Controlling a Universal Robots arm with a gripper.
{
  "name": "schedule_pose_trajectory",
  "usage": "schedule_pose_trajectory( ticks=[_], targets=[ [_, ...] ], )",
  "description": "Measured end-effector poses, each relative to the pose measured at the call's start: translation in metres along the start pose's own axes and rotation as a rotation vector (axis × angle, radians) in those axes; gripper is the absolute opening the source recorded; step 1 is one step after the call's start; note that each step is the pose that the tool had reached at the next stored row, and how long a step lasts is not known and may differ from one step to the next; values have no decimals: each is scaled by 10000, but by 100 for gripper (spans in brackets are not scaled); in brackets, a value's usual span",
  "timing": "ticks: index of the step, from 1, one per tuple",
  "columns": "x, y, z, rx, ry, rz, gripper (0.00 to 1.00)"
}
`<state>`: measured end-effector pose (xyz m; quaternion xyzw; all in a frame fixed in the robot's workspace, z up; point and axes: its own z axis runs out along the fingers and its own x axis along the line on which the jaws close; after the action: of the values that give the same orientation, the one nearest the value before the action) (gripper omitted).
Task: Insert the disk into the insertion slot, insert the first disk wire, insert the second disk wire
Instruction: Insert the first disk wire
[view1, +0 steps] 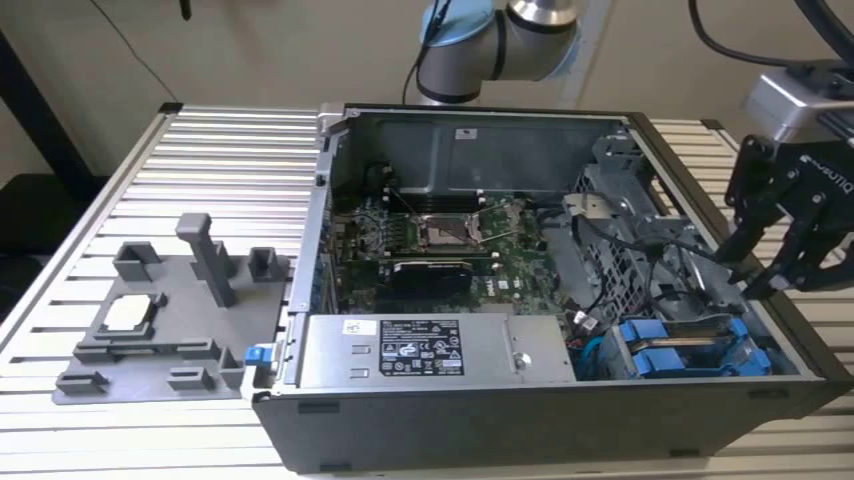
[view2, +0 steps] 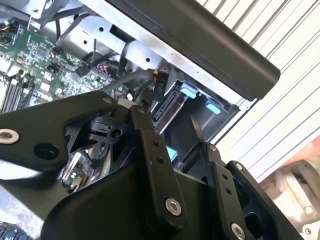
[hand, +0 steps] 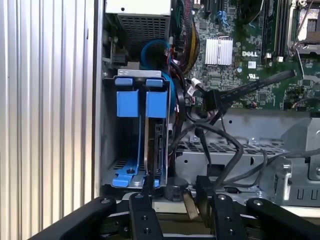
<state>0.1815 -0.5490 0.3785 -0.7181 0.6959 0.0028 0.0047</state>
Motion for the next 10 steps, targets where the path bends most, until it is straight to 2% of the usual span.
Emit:
schedule_pose_trajectory(
  ticks=[7, 10],
  targets=[
    [-30, -73, 14, 49, -1, -88, 47],
    [-31, -84, 28, 49, 0, -310, 47]
  ],
)
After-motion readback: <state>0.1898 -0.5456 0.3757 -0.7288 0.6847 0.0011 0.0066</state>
